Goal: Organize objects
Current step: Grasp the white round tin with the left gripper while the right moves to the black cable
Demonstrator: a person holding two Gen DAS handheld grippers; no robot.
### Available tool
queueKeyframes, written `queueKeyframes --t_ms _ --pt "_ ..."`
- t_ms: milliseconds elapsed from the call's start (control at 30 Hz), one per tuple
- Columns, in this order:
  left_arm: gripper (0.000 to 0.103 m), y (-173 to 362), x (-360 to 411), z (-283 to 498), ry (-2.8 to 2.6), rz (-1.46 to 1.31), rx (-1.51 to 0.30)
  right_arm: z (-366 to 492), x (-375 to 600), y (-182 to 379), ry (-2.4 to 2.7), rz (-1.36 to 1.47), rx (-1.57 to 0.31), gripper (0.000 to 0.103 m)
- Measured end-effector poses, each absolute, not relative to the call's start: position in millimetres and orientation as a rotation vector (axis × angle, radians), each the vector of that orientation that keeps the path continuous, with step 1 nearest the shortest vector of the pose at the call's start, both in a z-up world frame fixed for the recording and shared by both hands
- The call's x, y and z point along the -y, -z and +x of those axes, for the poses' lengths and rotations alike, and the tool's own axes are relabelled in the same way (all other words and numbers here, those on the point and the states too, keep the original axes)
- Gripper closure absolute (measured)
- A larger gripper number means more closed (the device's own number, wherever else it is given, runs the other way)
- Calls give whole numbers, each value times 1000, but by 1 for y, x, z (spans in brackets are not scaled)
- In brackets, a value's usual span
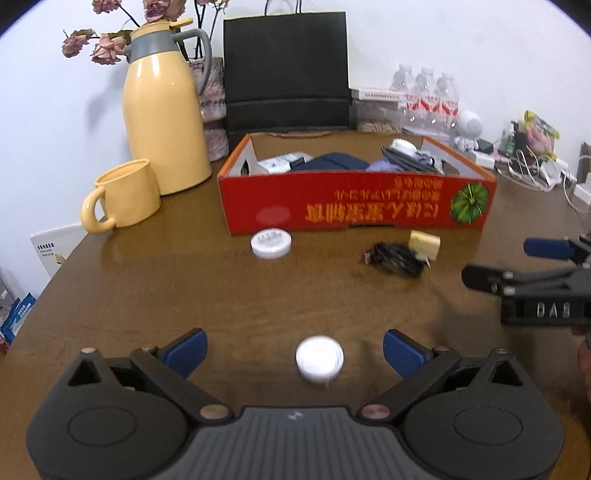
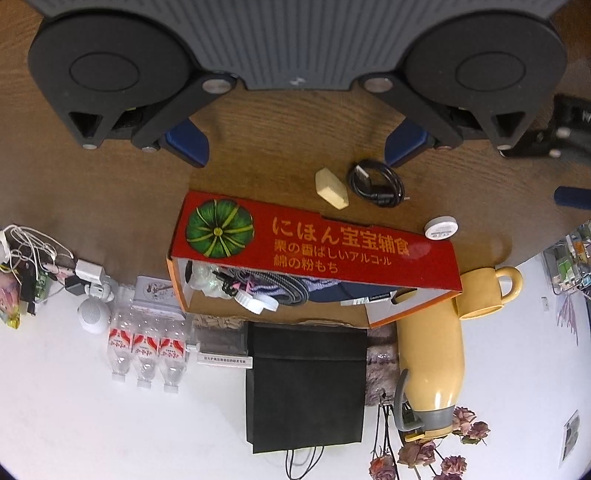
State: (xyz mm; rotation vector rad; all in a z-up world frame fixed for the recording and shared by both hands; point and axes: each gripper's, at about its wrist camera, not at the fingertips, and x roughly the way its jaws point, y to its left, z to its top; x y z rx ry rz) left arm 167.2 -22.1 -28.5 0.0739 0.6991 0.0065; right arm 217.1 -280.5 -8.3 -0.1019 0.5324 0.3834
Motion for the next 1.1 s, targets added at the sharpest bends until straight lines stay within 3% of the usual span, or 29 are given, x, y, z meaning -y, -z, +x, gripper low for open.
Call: queueKeyframes --t_ms 67,167,200,233,267,300,333,767,900,967,1100 --pt "3 32 24 164 -8 83 -712 216 283 9 -380 -95 -533 0" --pt "14 37 25 162 2 79 -727 215 285 10 -369 -89 -530 0" --pt "25 38 25 161 7 77 -728 215 285 10 -367 -88 -533 0" --pt "42 39 26 160 19 73 -730 216 286 11 -366 -87 -536 0" --pt "51 41 26 160 36 62 -735 216 285 12 -366 -88 -538 0" --pt "76 40 24 158 61 35 -724 216 285 12 -365 -90 -541 0" --pt "79 39 23 157 68 20 -717 216 284 12 -365 -92 -542 0" --pt "79 27 9 176 19 -23 -663 213 263 13 -449 -102 -552 1" --pt "79 24 1 177 5 -34 -649 220 243 14 -477 -106 -576 11" --pt "79 23 -3 177 1 -40 -644 228 234 15 -489 -81 -609 22" --pt "79 21 -9 177 -2 -52 -640 247 220 16 -465 -19 -652 27"
